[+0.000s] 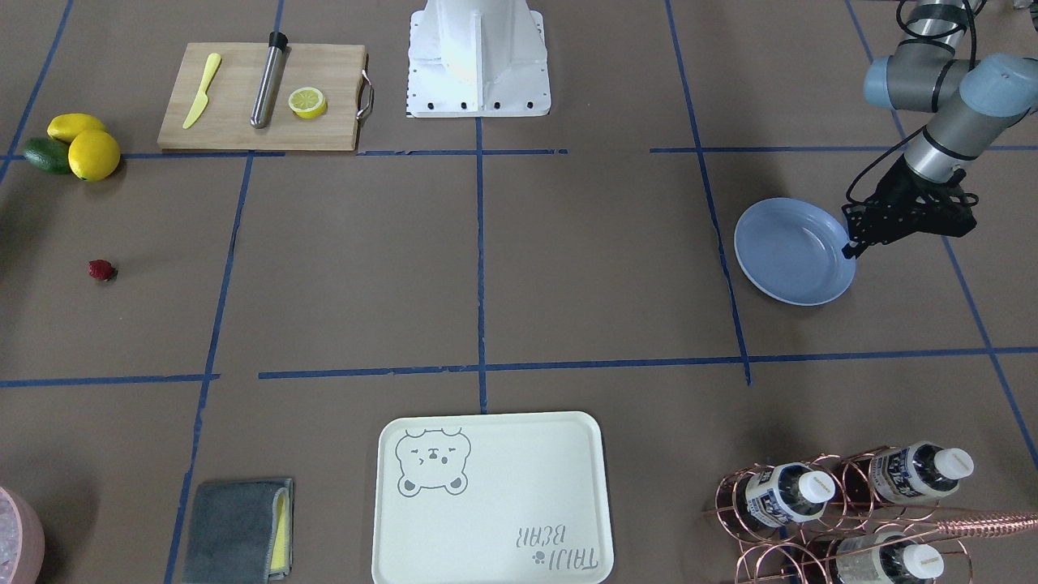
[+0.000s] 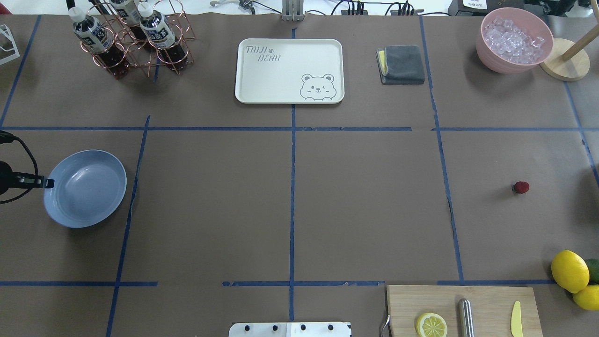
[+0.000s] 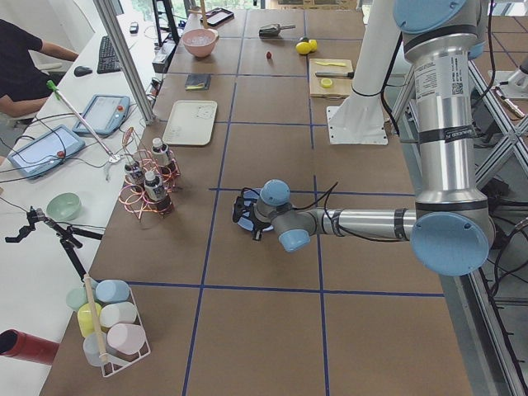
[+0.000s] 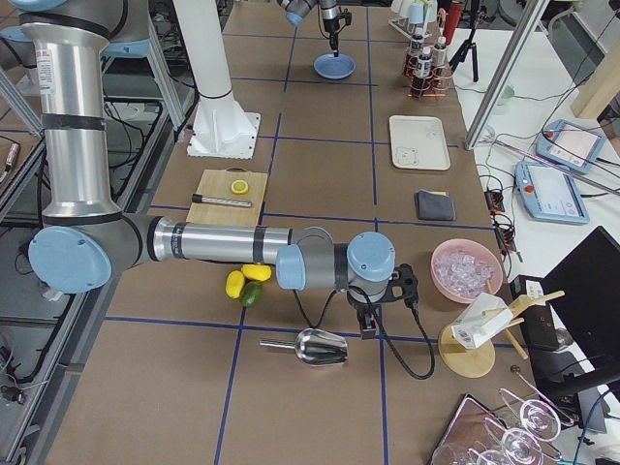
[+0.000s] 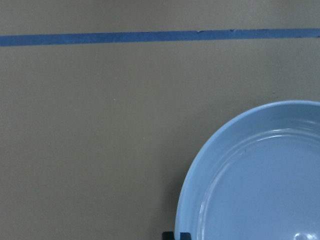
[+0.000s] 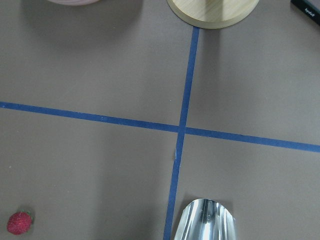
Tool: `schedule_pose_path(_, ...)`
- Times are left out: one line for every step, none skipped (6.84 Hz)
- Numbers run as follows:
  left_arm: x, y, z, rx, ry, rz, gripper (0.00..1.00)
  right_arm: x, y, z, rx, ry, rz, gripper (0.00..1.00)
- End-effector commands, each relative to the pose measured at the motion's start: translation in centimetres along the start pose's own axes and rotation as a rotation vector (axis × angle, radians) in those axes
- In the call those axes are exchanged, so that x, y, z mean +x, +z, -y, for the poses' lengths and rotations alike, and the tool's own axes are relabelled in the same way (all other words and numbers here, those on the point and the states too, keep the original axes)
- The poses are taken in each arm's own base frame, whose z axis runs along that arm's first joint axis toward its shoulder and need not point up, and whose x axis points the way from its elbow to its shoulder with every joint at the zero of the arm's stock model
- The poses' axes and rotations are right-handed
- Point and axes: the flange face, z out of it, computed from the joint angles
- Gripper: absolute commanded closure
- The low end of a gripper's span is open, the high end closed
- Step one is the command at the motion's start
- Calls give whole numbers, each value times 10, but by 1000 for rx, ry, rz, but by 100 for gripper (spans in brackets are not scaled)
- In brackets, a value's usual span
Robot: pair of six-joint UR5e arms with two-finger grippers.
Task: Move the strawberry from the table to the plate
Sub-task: 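Grip the light blue plate rim with the left gripper, slide it to center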
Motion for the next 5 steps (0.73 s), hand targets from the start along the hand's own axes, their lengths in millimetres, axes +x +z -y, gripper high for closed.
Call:
schedule_pose_path(1,-32,17,-56,-49,-71,100,0,0,0,0,2,4,0)
schedule_pose_path(27,-45,63,-46,-88,-64,100,-4,-2,2,4,4,6,0)
schedule_pose_path(64,-52,93,-42,-108,-55,100,-25,-9,16,19,-36,-7,0)
schedule_pose_path(100,-56,120,-26,-210,-84,100,-37,-3,21,8,-61,-6,0)
schedule_pose_path(140,-59,143,-12,-300,-130,100,-46,6,23,-8,-74,2,0)
